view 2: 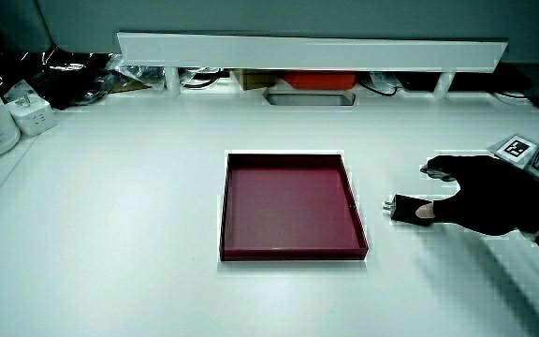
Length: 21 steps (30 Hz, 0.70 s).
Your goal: Place charger on desk
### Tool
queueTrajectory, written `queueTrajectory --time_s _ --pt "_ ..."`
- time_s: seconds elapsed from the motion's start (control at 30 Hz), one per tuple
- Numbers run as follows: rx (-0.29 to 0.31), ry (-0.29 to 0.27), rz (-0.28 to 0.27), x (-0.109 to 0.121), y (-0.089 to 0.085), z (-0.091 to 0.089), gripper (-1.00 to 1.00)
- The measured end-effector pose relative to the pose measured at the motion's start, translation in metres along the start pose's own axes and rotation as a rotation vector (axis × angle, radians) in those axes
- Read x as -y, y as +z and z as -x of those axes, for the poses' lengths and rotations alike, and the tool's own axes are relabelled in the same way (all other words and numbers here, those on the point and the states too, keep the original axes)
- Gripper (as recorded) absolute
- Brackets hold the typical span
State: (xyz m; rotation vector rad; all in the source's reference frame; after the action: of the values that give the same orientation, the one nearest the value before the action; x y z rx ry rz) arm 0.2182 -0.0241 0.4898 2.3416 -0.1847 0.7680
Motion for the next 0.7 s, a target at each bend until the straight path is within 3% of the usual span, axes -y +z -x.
queueTrajectory --time_s 0.1,0.33,0.4,0.43,0.6,0.63,0.67,0.7 --pt "0.017 0.031 0.024 0.009 0.006 0.012 -1.0" --pt "0.079 0.046 0.053 0.034 0.015 0.034 -1.0" --pt "0.087 0.027 0.053 0.041 0.016 0.037 -1.0" --pt "0.066 0.007 0.11 0.05 0.022 0.052 -1.0" --pt "0.104 -0.028 0.115 0.073 0.026 0.064 -1.0" --pt "0.144 -0.005 0.06 0.072 0.018 0.05 -1.0" --pt "0.152 -0.004 0.05 0.077 0.019 0.055 -1.0" --pt "0.134 -0.09 0.125 0.085 0.024 0.069 -1.0"
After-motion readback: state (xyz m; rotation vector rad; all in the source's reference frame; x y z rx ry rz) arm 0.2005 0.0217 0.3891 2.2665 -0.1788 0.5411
